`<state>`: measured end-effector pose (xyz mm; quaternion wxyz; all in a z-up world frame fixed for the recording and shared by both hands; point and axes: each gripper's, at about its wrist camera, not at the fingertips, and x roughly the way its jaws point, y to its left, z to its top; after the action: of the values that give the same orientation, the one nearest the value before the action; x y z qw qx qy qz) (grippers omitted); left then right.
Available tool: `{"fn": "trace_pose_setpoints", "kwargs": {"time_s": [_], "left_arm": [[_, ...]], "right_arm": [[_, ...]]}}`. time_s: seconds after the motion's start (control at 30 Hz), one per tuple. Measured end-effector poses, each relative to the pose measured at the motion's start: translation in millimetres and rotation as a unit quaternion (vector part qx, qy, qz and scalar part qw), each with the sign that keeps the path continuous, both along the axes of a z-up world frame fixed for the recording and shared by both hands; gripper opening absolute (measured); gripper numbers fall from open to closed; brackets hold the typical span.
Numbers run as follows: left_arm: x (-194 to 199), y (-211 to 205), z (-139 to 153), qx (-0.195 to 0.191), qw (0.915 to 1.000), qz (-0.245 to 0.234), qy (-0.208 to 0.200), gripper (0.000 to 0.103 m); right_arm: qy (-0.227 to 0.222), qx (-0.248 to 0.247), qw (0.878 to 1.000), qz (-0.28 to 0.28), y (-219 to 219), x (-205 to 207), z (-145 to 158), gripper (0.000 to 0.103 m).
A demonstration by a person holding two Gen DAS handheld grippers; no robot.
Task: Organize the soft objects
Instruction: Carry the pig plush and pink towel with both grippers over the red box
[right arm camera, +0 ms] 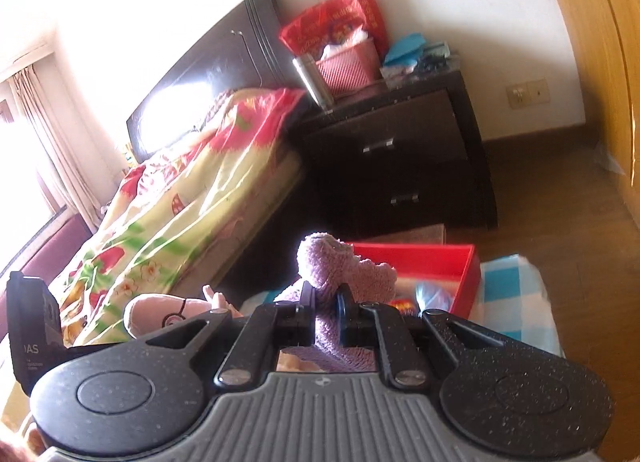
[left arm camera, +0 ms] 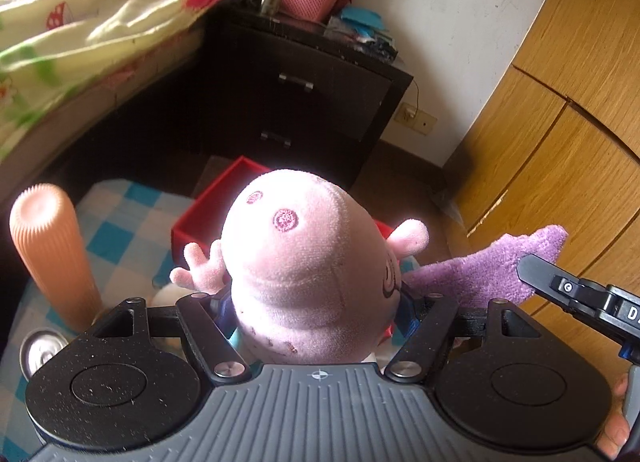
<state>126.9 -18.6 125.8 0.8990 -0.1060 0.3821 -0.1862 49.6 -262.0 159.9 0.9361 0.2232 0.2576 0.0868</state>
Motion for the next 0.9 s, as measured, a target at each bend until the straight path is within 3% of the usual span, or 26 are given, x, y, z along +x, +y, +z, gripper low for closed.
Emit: {"fn": "trace_pose_setpoints", "kwargs": {"time_s": [0.5,0.9], "left_arm": [[20.5,-18.0,20.5,0.013,0.9985,0.011,-0.052,0.071],[35.3,-26.6,20.7,0.033,0.9963,0.024,-0.075,0.071]], "right_arm": [[-0.024,-0.009,1.000,-0.017,0.1,10.9,10.0,0.000],[-0.018,-0.076,0.996,-0.031,10.9,27.2,9.5,0.000]]}}
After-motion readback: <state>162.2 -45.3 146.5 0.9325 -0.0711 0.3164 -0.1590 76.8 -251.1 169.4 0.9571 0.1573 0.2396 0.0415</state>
